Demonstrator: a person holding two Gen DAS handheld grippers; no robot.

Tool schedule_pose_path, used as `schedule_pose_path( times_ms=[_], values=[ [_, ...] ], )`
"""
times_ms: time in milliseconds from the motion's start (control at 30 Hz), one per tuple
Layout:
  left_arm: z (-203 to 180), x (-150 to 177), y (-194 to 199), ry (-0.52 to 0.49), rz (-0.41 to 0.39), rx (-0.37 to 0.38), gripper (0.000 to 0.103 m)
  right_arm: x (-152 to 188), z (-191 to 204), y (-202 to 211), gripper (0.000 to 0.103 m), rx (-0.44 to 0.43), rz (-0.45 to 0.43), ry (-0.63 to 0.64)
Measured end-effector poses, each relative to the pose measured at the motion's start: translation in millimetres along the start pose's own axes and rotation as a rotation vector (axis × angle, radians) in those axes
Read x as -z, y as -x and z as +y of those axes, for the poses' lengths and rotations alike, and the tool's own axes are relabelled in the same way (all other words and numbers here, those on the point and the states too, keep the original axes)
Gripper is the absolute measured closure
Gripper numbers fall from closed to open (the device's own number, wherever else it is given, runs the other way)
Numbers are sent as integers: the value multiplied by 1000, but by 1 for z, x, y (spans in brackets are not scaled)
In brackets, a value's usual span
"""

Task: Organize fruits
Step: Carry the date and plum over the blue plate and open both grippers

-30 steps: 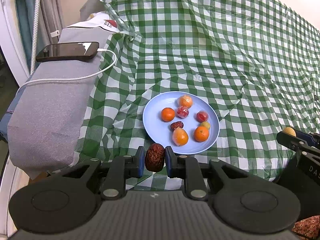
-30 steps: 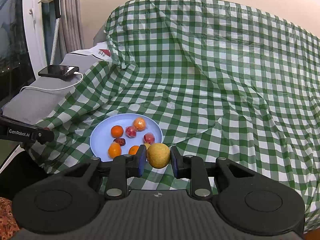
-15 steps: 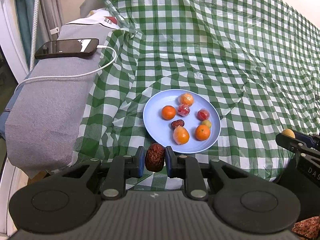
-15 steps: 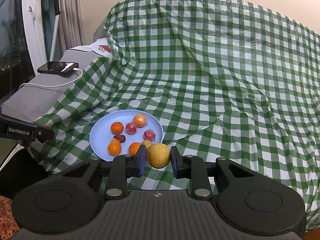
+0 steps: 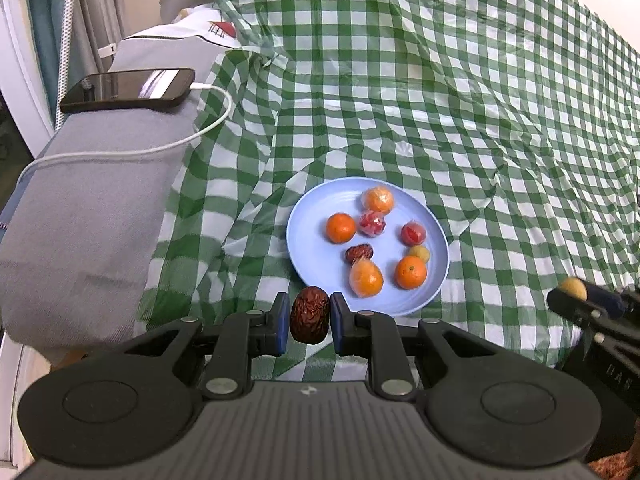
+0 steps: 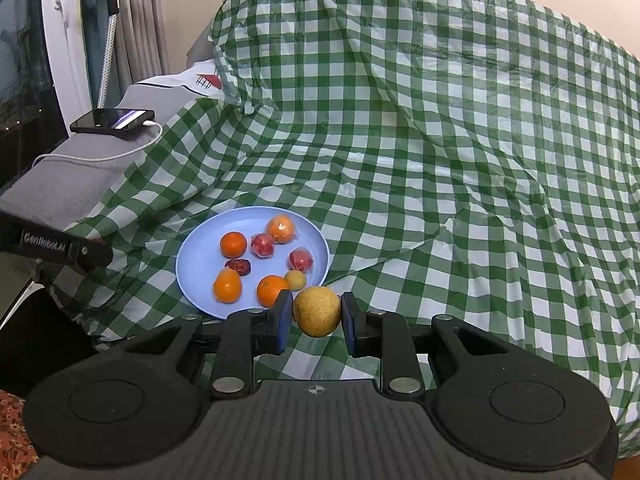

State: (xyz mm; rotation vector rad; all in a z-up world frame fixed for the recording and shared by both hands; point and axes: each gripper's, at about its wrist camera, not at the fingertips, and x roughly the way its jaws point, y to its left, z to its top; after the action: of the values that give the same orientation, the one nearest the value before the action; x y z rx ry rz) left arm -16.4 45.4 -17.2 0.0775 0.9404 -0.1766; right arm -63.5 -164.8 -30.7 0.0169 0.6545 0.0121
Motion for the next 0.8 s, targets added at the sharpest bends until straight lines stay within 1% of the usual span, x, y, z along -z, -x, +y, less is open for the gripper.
schedule_pose_path(
  times_ms=[100,300,533,800],
  values=[
    [-3,-12,-7,1,1,10,80,-3,1,-6,76,4,-8,14],
    [-12,-39,-27,-8,-7,27,80,-14,2,-32,76,-15,-1,15],
    [-19,-61,-66,-26,43,25,80,-31,10,-75,76,-47,8,20],
    [-20,-73,-113,-50,100,15,80,-36,15,-123,76,-59,54,43]
  ],
)
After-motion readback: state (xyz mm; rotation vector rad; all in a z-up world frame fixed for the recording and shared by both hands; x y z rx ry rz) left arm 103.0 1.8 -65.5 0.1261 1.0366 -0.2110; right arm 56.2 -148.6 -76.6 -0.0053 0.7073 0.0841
